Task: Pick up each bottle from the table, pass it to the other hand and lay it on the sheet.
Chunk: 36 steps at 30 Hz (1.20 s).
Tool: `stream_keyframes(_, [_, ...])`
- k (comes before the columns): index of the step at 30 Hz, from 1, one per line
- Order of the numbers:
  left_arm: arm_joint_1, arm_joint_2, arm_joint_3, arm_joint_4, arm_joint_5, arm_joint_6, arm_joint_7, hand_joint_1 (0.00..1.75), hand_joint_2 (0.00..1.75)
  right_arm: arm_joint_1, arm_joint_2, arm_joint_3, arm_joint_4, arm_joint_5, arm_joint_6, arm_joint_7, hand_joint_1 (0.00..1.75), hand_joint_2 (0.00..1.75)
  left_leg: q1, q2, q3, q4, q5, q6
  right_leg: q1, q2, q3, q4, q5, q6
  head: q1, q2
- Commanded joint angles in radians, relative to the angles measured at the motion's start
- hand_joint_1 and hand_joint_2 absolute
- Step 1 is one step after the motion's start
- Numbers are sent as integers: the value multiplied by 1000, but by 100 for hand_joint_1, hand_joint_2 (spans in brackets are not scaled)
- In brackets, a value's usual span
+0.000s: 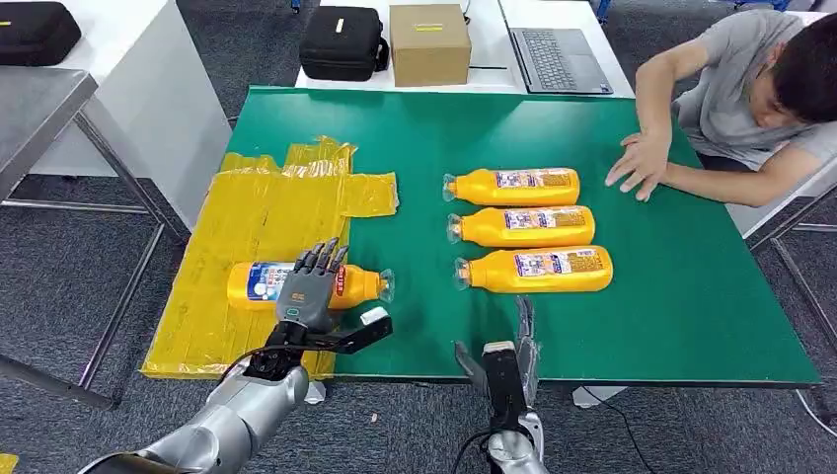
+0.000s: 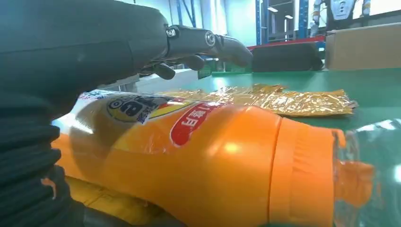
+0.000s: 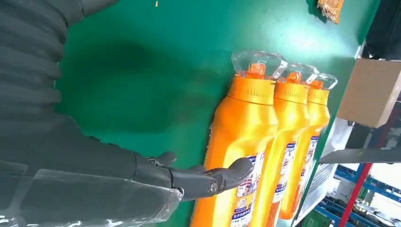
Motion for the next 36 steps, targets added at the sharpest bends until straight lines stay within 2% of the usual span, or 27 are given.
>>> stream_keyframes(1, [-28,-15,-56,5,-14,-1,-30,0,0,-15,-10,-14,31,-6,-11,0,0,175,1,0,4,0,-2,-2,1,-1,4,0,-2,-2,0,0])
stream_keyframes(3, [-25,-22,-70,-8,-23,5,-37,0,0,-13,-11,-14,29,-5,-14,0,0,175,1,0,5,0,-2,-2,1,-1,5,1,-3,-2,0,0])
stream_keyframes(4, [20,-64,-170,-136,-38,-6,-122,0,0,-1,-17,-34,15,-1,-29,0,0,175,1,-1,3,0,-1,-2,1,-2,3,0,-2,-1,0,0])
stream_keyframes(6, [48,-64,-204,-200,-37,-9,-133,0,0,2,-19,-40,13,3,-30,0,0,175,0,-2,2,0,-1,-1,1,-3,3,0,-2,-1,0,0])
stream_keyframes(13, [155,4,-346,-469,39,36,-148,0,0,11,-6,-53,-30,35,-31,0,0,175,0,2,3,0,-2,-2,0,1,3,0,-2,-2,0,0])
stream_keyframes(14, [172,19,-368,-521,81,57,-170,0,175,14,-11,-38,-52,38,-31,0,0,175,0,1,2,0,-2,-2,0,0,2,0,-2,-2,0,0])
stream_keyframes(21, [245,53,-422,-679,233,57,-254,0,175,10,-16,-5,-54,35,-31,0,0,175,0,3,4,-1,-2,-2,1,2,3,0,-2,-2,0,0])
stream_keyframes(23, [249,66,-451,-697,306,51,-273,0,175,18,-16,-20,-77,82,-31,0,0,175,0,2,4,-1,-2,-2,0,1,4,0,-2,-2,0,0])
stream_keyframes(25, [247,74,-473,-708,381,51,-293,0,175,45,11,-114,-171,217,-31,0,0,175,0,2,4,-1,-2,-2,0,1,4,0,-2,-2,0,0])
stream_keyframes(27, [243,75,-480,-712,430,57,-316,0,175,64,25,-142,-254,277,-31,0,0,175,0,1,2,-1,-2,-2,0,0,2,1,-2,-2,0,0])
stream_keyframes(28, [242,73,-479,-714,460,57,-328,0,175,68,29,-152,-284,281,-31,0,0,175,0,1,3,0,-3,-2,0,0,3,1,-3,-2,0,0])
stream_keyframes(30, [239,69,-470,-721,550,57,-375,0,175,67,2,-94,-359,197,-31,0,0,175,0,1,3,1,-3,-3,0,0,2,3,-3,-3,0,0])
stream_keyframes(33, [231,63,-458,-713,671,40,-440,0,175,66,-31,-37,-426,151,-31,0,0,175,0,1,2,0,-2,-2,0,0,2,1,-2,-2,0,0])
stream_keyframes(36, [231,63,-458,-713,671,40,-440,0,175,66,-31,-37,-426,151,-31,0,0,175,0,1,3,0,-2,-2,0,0,3,1,-2,-2,0,0])
